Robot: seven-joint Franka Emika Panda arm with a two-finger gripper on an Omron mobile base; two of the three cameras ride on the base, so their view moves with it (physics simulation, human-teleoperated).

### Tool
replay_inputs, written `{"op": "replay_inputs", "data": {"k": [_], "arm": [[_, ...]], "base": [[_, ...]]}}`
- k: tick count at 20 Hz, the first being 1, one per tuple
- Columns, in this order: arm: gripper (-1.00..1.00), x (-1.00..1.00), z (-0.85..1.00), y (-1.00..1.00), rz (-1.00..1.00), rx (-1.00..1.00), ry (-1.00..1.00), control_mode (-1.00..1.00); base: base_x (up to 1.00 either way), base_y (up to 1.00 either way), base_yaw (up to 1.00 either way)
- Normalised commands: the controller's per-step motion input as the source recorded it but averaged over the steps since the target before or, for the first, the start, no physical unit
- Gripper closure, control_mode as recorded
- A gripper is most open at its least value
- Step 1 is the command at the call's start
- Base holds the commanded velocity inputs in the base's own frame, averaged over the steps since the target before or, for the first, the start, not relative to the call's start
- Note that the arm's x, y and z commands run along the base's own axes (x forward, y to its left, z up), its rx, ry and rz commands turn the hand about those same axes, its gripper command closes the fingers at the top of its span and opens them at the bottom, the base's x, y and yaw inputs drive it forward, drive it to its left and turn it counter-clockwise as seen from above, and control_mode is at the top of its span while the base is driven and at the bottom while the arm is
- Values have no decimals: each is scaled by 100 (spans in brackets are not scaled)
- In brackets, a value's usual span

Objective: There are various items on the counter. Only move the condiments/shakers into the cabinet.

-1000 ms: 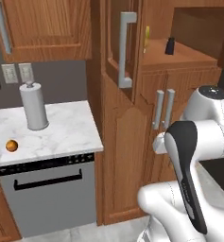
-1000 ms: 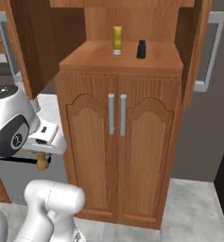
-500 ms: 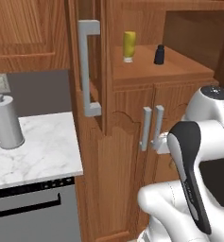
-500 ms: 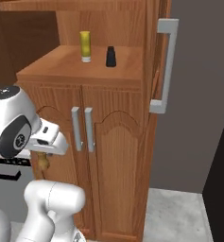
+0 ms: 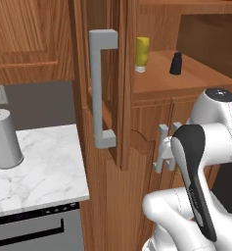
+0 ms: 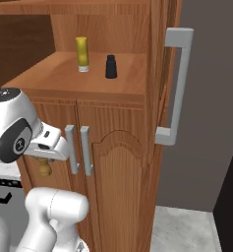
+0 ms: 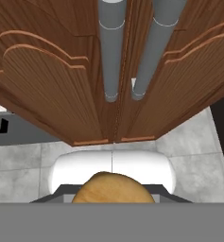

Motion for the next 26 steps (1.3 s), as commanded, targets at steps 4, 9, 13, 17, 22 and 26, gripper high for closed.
{"op": "replay_inputs", "data": {"k": [4,9,13,17,22,26], "arm": [[100,0,0,0,0,0,0,100],[100,0,0,0,0,0,0,100],[100,0,0,0,0,0,0,100],[100,-24,49,-1,0,6,-17,-100],[100,-44,100,-5,0,7,-48,-100],[100,8,99,-1,1,3,-29,-100]], "base": [[40,0,0],[45,0,0],[24,0,0],[0,0,0],[0,0,0],[0,0,0]]}}
